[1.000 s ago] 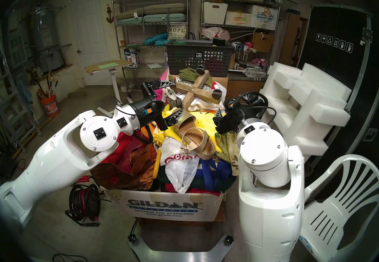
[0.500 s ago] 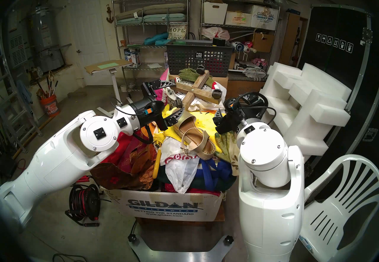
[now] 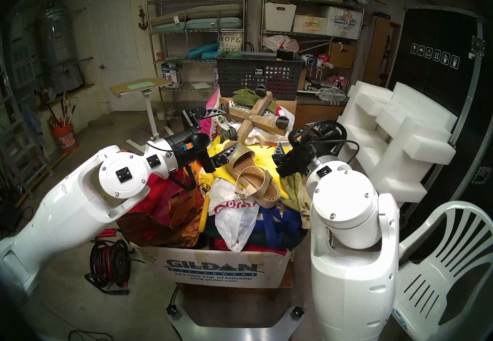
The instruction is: Unbuckle a shoe
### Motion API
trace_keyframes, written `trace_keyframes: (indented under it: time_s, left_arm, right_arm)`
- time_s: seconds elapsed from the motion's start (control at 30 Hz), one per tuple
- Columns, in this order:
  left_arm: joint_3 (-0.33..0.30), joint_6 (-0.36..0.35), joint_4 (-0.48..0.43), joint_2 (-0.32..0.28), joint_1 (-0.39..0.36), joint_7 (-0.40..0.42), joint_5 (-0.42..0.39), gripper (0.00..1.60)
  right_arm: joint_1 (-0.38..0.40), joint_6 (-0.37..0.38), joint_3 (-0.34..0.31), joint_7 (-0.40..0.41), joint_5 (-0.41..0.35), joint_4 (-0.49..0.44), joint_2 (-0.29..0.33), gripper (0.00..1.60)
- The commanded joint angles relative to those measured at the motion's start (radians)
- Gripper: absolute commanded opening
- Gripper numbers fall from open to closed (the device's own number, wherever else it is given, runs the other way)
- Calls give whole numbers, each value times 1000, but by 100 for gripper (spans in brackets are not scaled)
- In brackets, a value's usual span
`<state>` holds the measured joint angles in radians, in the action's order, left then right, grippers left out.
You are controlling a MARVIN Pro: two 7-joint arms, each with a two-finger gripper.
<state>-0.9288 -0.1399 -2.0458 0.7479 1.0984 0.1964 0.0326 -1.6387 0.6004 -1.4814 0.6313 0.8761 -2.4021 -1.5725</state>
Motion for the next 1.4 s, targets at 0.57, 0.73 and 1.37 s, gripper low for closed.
trace_keyframes:
  time_s: [0.57, 0.73, 1.37]
  left_arm:
    - [-47, 88, -52, -182, 189, -32, -96, 160]
    - [-51, 106, -40, -202, 210, -47, -101, 160]
    - [-79, 166, -55, -235, 229, -86, -113, 160]
  right_arm:
    - [-147, -60, 137, 28, -22, -41, 30, 160]
    - [-173, -82, 166, 37, -33, -41, 48, 160]
    - [-271, -120, 158, 56, -18, -41, 133, 132]
